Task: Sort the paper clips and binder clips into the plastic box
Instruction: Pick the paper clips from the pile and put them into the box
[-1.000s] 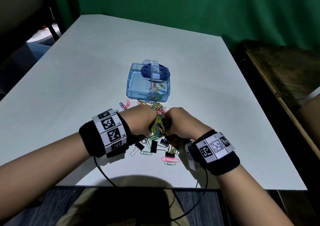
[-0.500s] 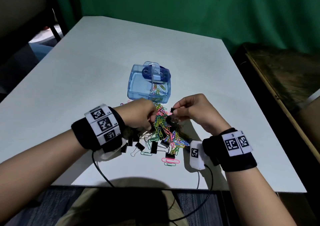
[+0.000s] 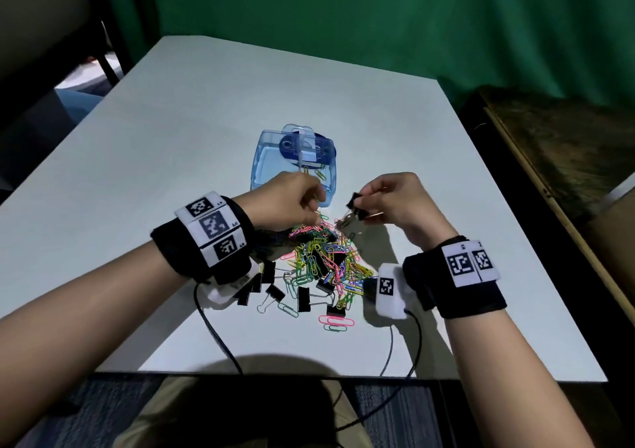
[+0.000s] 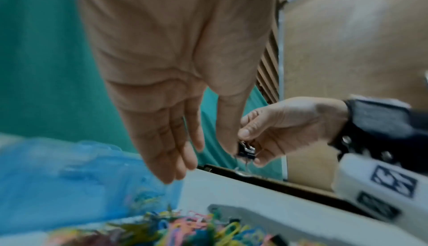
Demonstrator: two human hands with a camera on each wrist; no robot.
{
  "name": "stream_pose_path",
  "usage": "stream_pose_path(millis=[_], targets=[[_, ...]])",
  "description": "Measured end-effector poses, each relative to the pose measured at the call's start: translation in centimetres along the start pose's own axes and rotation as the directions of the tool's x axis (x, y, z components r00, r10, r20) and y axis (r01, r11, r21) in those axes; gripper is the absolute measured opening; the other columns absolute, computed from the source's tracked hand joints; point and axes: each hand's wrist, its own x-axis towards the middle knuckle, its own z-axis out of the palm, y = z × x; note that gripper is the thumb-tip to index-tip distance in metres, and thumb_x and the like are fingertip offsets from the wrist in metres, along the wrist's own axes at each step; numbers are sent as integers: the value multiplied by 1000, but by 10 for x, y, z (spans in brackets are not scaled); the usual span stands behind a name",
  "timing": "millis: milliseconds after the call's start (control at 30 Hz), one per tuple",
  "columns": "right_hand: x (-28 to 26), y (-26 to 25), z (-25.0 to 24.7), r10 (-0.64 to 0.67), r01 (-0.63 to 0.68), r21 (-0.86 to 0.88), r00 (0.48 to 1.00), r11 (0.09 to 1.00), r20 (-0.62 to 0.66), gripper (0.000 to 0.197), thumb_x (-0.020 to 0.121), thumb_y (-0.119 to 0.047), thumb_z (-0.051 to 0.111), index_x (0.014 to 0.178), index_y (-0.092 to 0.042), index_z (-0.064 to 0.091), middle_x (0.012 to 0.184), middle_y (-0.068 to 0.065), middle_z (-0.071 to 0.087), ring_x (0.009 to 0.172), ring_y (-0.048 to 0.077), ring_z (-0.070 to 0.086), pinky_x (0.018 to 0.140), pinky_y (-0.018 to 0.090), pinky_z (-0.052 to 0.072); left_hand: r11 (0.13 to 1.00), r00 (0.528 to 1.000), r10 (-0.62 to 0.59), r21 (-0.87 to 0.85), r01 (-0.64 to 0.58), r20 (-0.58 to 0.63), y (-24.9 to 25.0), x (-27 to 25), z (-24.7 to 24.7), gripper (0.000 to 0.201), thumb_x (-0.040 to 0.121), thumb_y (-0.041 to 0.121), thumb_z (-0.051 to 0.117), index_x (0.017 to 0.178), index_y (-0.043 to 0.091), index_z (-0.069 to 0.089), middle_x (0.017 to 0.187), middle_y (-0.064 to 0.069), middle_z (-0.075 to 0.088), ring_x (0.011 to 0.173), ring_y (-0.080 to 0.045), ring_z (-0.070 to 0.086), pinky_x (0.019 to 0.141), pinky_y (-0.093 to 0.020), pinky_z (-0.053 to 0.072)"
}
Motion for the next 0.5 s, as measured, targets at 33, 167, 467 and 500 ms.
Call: stream_pose_path(millis=[33,167,467,500], targets=[[7,5,-8,19,-23,-55,997,998,-75,16,74,6,73,69,-3,61,63,12,59,55,23,60,61,37,58,989,998,8,149,-18,69,-3,0,0,39,81,22,71,116,11,58,111,-6,65,103,-21,61,91,-31,49],[32,29,-28,75,-142,-261,965,955,-253,23,69,1,74,56,-9,57,63,11,61,78,37,69,75,54,58,890,957,-37,444,-100,289,-12,3,11,47,87,38,61,125,12,50,126,-8,53,115,-26,51,97,-41,44],[31,29,-12,-109,30,-495,985,868,-132,26,80,-8,70,106,-4,67,102,8,63,88,18,54,76,21,37,900,901,-32,404,-162,433,-26,-3,14,48,87,43,57,130,23,49,124,-2,59,111,-23,56,96,-41,47],[26,22,-5,-131,92,-513,990,854,-42,27,82,-9,69,108,-4,67,105,8,64,90,17,55,76,20,37,907,910,-33,396,-147,414,-27,-4,11,49,87,44,56,131,23,48,127,-2,57,112,-23,55,97,-40,46]])
